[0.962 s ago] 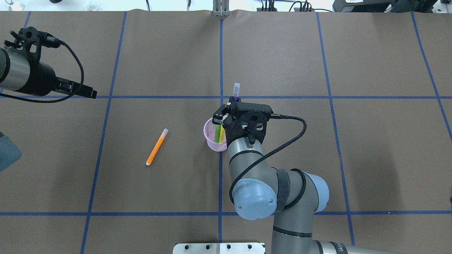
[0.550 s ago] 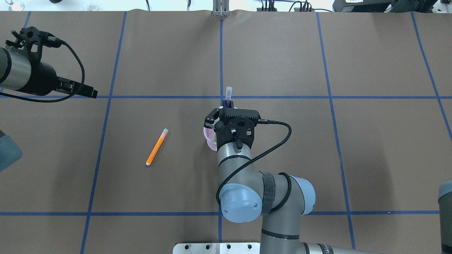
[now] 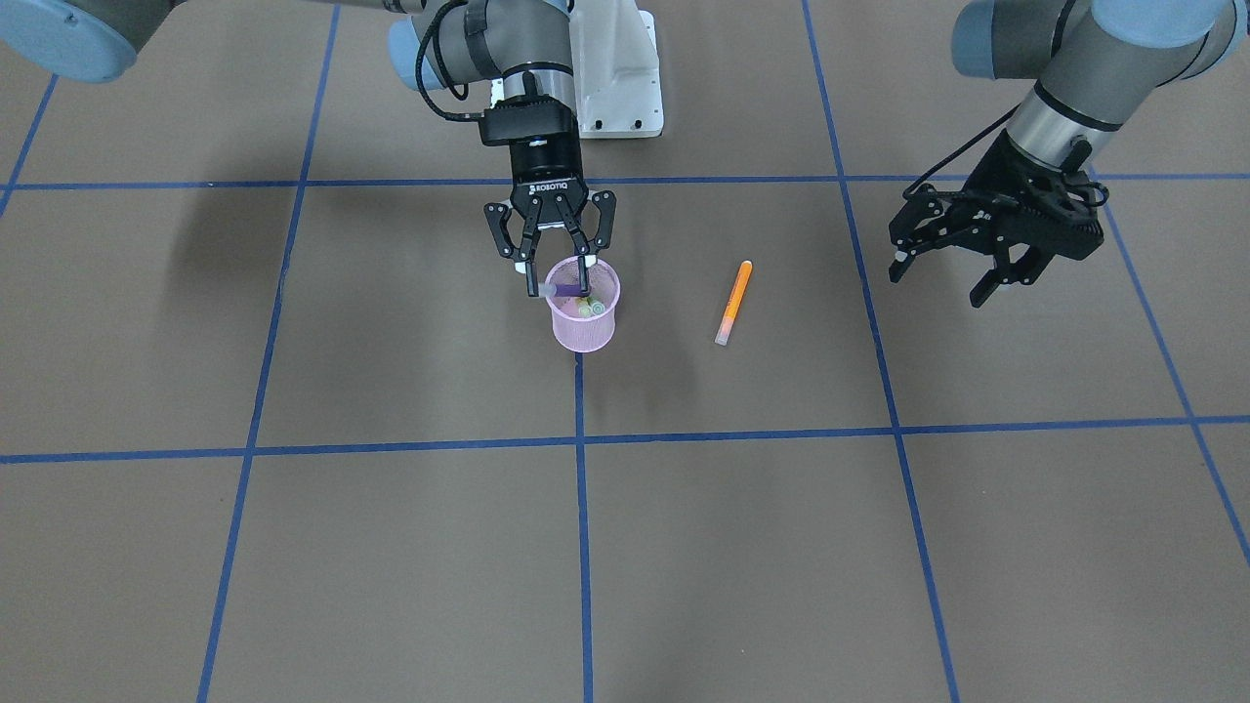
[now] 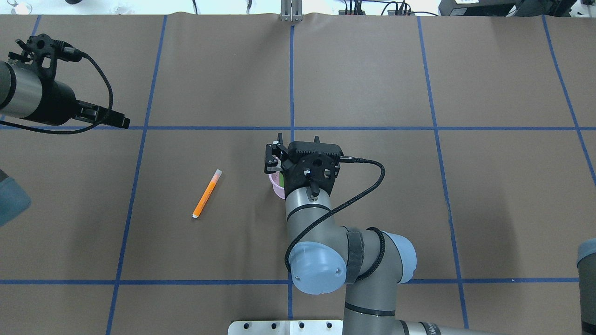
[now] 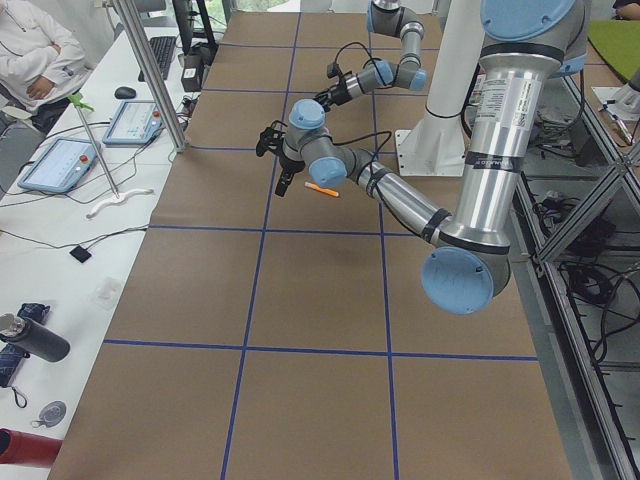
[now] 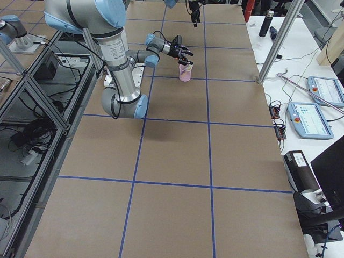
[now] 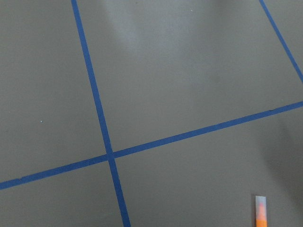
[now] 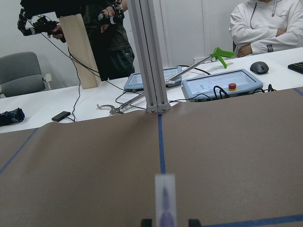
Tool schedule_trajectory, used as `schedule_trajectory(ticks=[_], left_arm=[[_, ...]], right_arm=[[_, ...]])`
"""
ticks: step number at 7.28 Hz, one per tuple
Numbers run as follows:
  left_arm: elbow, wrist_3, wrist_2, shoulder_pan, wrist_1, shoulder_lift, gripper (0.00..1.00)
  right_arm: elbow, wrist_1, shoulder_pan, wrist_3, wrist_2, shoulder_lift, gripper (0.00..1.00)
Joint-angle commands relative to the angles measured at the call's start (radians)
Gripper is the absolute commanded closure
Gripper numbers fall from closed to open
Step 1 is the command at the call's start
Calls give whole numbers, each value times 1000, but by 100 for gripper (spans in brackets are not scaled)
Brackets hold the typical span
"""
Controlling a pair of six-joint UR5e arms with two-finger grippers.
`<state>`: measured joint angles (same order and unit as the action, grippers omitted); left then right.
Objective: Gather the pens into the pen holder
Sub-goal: 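Withdraw the right gripper while the left gripper moves over the orange marker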
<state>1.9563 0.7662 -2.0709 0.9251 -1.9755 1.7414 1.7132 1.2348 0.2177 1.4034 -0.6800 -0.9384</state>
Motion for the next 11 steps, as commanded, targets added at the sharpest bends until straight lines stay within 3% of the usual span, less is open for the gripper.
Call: schedule_trajectory(ticks=[1,2,3,4,6,7,8,9,10,11], left_arm=[[-13,7,0,-47,3,53,0],[-32,10,2,-81,4,99,0],[-63,12,2,-95,6,139,0],[-69,12,14,-126,6,142,0],[-86,103,75,-216,10,156,0],[-129,126,112,-262,12,167,0],[-173,128,136,-308,12,178,0],[-230,127,135,-318,59,238,1],[-255,116,135,-336,186,319,1],[-279,113,133,-341,219,348,7]], right_arm=[[54,5,92,-4,-222,-8,1],[54,14,173,-12,-369,-11,1],[62,94,284,-15,-577,-11,1],[74,156,415,-43,-839,-13,1],[72,183,616,-269,-1173,-69,1],[74,181,697,-379,-1290,-112,1],[72,181,738,-441,-1325,-137,0],[66,184,785,-507,-1378,-146,0],[63,184,845,-591,-1468,-175,0],[62,186,895,-679,-1525,-204,0]])
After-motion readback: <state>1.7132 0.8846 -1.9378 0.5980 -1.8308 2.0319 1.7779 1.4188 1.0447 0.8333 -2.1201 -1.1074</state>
